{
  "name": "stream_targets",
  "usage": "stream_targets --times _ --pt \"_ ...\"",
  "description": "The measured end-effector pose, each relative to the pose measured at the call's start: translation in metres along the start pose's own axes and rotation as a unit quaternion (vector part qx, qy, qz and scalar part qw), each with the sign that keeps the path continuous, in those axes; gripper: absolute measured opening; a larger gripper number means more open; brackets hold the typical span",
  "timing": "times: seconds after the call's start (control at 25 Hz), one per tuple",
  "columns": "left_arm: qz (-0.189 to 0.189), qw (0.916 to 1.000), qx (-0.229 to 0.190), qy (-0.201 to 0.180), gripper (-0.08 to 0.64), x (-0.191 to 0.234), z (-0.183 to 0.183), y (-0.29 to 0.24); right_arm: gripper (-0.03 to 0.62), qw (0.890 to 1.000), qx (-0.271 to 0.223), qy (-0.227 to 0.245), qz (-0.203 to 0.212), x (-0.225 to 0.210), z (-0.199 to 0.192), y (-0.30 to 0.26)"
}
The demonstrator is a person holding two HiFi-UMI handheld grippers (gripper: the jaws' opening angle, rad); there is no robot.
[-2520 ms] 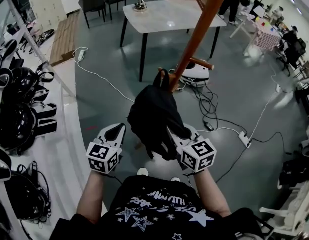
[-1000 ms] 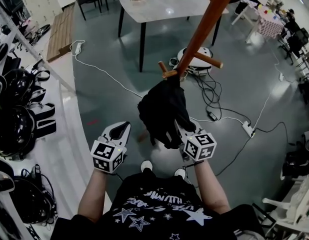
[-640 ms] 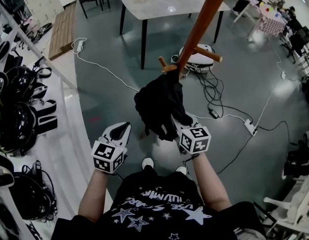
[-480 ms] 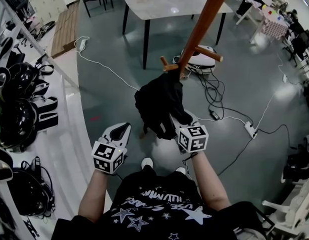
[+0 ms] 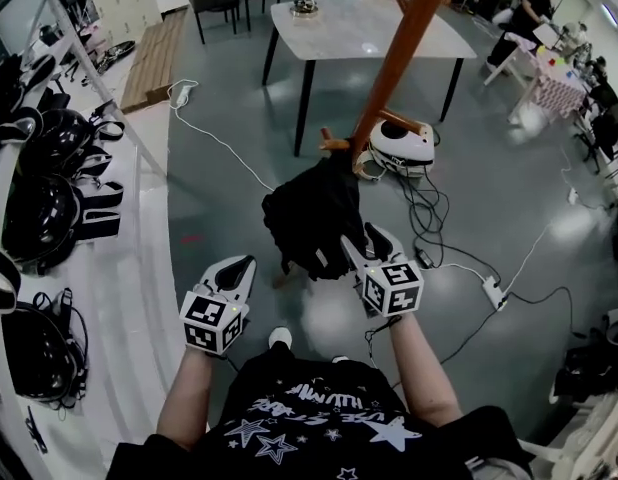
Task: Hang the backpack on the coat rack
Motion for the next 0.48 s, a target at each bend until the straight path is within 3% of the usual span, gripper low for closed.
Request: stream_targets --times 0.28,0.48 --pt "0.043 0.9987 -0.017 0.02 0.02 -0.052 -0.008 0.014 0.229 0.999 -0.022 0.022 0.034 -0.026 0.013 0.057" --pt "0.062 0.9976 -0.027 0.012 0.02 -0.105 -0.009 0.022 0.141 0.998 -0.04 0.005 0.05 -0.048 0.011 0.101"
Point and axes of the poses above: the fingertips, and each gripper's own axes: y backward along the fingers, x to its left, z out of its top, the point moved 8 cm from there along y, backward along the fingers, and after that the axes turned 2 degrees about -x, right-handed, at the moved point
